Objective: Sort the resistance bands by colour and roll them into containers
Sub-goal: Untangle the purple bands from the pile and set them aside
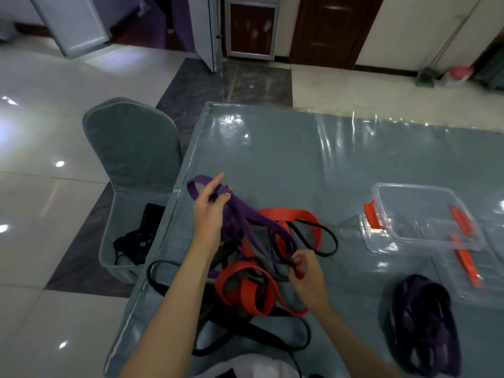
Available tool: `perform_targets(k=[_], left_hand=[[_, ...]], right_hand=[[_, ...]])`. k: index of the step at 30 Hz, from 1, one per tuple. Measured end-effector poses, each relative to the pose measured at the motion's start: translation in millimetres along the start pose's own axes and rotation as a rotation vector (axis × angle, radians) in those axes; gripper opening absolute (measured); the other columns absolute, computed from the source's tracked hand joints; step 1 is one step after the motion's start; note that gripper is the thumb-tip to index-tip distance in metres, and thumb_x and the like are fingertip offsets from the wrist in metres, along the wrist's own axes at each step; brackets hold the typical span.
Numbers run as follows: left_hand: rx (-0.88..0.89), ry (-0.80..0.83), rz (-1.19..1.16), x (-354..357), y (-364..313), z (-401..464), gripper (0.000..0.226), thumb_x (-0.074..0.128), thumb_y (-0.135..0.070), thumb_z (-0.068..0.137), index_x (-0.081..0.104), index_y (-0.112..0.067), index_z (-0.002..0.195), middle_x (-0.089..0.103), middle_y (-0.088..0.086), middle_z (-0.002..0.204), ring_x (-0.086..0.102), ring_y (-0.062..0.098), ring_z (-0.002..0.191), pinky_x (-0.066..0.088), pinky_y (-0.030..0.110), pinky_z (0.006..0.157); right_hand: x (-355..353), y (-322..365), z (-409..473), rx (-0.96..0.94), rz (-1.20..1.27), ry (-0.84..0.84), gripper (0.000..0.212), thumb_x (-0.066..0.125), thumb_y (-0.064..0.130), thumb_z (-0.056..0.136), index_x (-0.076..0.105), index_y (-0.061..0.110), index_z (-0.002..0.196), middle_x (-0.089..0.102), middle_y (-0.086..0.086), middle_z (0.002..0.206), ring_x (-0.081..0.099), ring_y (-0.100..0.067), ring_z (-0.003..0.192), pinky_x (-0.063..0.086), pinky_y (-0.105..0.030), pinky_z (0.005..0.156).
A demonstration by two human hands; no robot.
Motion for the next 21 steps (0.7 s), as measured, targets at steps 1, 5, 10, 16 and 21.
perform_targets(k=[1, 5, 10, 16, 21], left_hand=[[0.013, 0.001, 0.007, 1.1, -4.6, -1.0, 0.047, 0.061, 0.003, 0.097, 0.071, -0.026, 0.132, 0.071, -0.002, 0.125, 0.067, 0.02, 0.122, 0.052, 0.041, 0.11], [0.026, 0.021, -0.004, 9.6, -19.6, -7.0, 0.047, 0.058, 0.005, 0.098, 0.068, -0.02, 0.136, 0.072, -0.013, 0.117, 0.07, 0.007, 0.108, 0.057, 0.023, 0.09], [0.072, 0.13, 0.066, 32.0, -35.7, -20.7, 0.047, 0.058, 0.004, 0.098, 0.067, -0.021, 0.137, 0.071, -0.003, 0.132, 0.068, 0.019, 0.122, 0.053, 0.031, 0.1], [0.182, 0.227, 0.097, 55.0, -76.8, -42.2, 0.048, 0.056, 0.005, 0.099, 0.063, -0.019, 0.141, 0.068, -0.004, 0.136, 0.067, 0.013, 0.123, 0.052, 0.04, 0.11], [0.216, 0.376, 0.071, 76.8, -118.5, -64.3, 0.057, 0.048, 0.015, 0.095, 0.059, -0.011, 0.143, 0.067, 0.006, 0.139, 0.07, 0.014, 0.121, 0.057, 0.035, 0.103]], right_hand=[[-6.6, -1.4, -4.5, -0.034, -0.03, -0.013, 0.048, 0.069, -0.012, 0.082, 0.055, 0.032, 0.097, 0.056, 0.0, 0.101, 0.064, -0.015, 0.09, 0.053, -0.028, 0.08], [-14.3, -15.4, -19.2, -0.168, -0.202, 0.076, 0.038, 0.077, -0.006, 0.075, 0.06, 0.024, 0.092, 0.05, 0.026, 0.101, 0.056, 0.003, 0.092, 0.045, -0.013, 0.083], [-27.5, 13.5, -16.0, -0.305, -0.183, 0.033, 0.019, 0.071, 0.041, 0.086, 0.066, 0.028, 0.099, 0.051, 0.025, 0.099, 0.059, -0.009, 0.095, 0.047, -0.023, 0.091], [-54.8, 129.8, 21.2, -0.257, 0.107, -0.041, 0.056, 0.082, 0.037, 0.088, 0.052, 0.041, 0.134, 0.057, 0.011, 0.134, 0.055, -0.011, 0.131, 0.046, -0.039, 0.111], [-48.9, 222.7, 47.0, -0.334, 0.194, 0.125, 0.123, 0.093, 0.043, 0.073, 0.009, 0.041, 0.163, 0.01, 0.014, 0.171, 0.012, -0.003, 0.158, 0.023, -0.031, 0.127]])
Point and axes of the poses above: each hand's wrist, its own z-axis towards the middle knuckle, its own x-axis out of the palm, y = z × x, the point moved 8 cm from there along z, towards the middle knuckle
